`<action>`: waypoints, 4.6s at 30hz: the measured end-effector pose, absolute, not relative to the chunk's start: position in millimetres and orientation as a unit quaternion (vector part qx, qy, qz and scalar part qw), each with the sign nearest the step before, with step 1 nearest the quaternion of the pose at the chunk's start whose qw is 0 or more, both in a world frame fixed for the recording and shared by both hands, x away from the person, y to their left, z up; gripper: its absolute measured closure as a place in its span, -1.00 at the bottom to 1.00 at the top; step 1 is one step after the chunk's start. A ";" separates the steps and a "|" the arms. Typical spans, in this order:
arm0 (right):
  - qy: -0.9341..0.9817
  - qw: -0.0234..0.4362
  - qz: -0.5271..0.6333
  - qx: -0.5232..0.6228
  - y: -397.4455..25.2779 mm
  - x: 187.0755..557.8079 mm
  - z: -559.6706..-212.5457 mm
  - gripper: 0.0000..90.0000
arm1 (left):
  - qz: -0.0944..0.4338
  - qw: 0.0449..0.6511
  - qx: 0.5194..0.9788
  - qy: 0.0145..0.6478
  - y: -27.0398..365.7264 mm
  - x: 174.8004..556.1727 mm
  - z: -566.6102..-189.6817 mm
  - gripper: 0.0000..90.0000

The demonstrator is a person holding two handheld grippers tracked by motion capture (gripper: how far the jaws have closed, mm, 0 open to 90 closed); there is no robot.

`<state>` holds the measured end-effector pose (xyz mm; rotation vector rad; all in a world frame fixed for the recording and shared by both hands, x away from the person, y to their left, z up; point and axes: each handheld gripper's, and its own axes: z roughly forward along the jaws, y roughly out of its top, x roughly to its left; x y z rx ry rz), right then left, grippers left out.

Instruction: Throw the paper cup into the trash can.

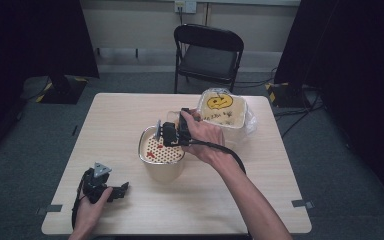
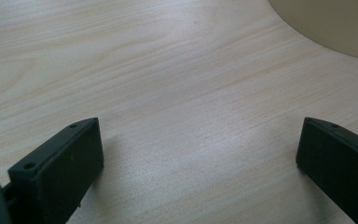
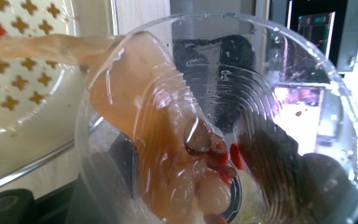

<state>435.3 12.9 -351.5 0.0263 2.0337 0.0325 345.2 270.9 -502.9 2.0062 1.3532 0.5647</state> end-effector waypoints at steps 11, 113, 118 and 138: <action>0.832 0.554 -0.024 -0.025 16.5 436.0 -350.0 0.03 | 0.214 0.324 0.763 0.516 270.7 345.2 -503.1 -1.00; 0.839 0.212 0.430 0.257 -70.2 462.1 -284.0 0.04 | 0.215 0.322 0.764 0.516 270.8 345.2 -502.9 -1.00; 0.814 0.161 0.475 0.294 -87.2 469.8 -279.1 0.04 | 0.214 0.323 0.764 0.516 270.7 345.2 -503.0 -1.00; 0.756 0.194 0.449 0.436 -162.2 516.9 -300.6 -0.04 | 0.215 0.322 0.764 0.516 270.8 345.2 -502.9 -1.00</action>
